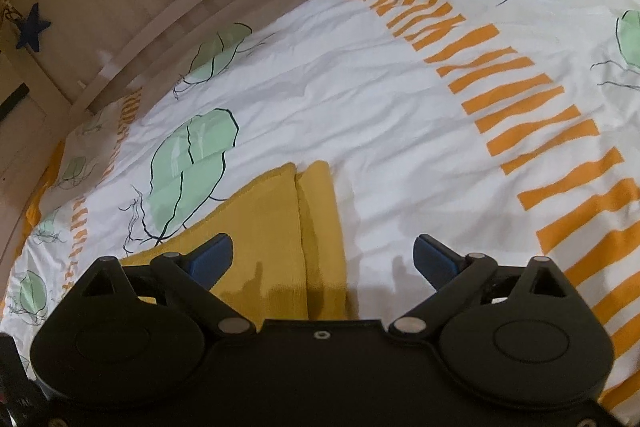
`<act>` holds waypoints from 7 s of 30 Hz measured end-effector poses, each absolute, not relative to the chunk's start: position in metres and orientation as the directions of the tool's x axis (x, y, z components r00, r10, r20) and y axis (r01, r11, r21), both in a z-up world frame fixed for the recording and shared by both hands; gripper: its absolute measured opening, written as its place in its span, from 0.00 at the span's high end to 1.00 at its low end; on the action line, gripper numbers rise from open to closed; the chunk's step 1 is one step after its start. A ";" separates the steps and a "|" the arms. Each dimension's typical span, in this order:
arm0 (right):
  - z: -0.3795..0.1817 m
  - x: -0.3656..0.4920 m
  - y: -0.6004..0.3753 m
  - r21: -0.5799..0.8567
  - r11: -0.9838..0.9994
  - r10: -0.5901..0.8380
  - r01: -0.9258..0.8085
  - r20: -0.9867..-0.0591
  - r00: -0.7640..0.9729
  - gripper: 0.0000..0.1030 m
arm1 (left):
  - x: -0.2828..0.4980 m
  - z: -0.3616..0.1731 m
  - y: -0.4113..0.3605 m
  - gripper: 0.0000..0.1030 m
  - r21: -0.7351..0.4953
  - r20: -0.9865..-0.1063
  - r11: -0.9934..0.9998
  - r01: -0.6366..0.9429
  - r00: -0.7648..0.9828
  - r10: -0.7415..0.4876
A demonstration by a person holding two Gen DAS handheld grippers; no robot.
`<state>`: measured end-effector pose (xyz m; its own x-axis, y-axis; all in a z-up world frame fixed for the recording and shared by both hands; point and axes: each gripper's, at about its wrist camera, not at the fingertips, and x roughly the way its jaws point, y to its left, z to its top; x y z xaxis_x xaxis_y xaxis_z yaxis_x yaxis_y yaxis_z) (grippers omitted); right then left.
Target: Fold small clothes
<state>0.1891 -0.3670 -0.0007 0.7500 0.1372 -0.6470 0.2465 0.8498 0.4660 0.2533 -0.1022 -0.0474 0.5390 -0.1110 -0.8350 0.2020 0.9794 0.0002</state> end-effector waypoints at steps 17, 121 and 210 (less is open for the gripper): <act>-0.012 0.195 -0.369 0.511 0.843 0.232 0.167 -0.627 0.743 0.04 | 0.313 -0.051 -0.093 0.12 0.070 -0.829 0.995 0.074 0.559 0.017; 0.009 0.273 -0.055 0.539 0.787 0.604 -0.301 -0.573 0.554 0.72 | 0.305 -0.009 0.159 0.12 -0.269 -0.795 0.960 -0.081 0.582 -0.173; -0.050 0.263 -0.179 0.548 0.827 0.501 -0.127 -0.615 0.609 0.14 | 0.237 -0.065 0.128 0.35 -0.517 -0.735 0.855 0.028 0.497 -0.461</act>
<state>0.2629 -0.1788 -0.0500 0.6093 0.5007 -0.6149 -0.1271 0.8271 0.5475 0.2366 0.1277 -0.0652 0.4967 -0.4610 -0.7354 0.0278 0.8553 -0.5174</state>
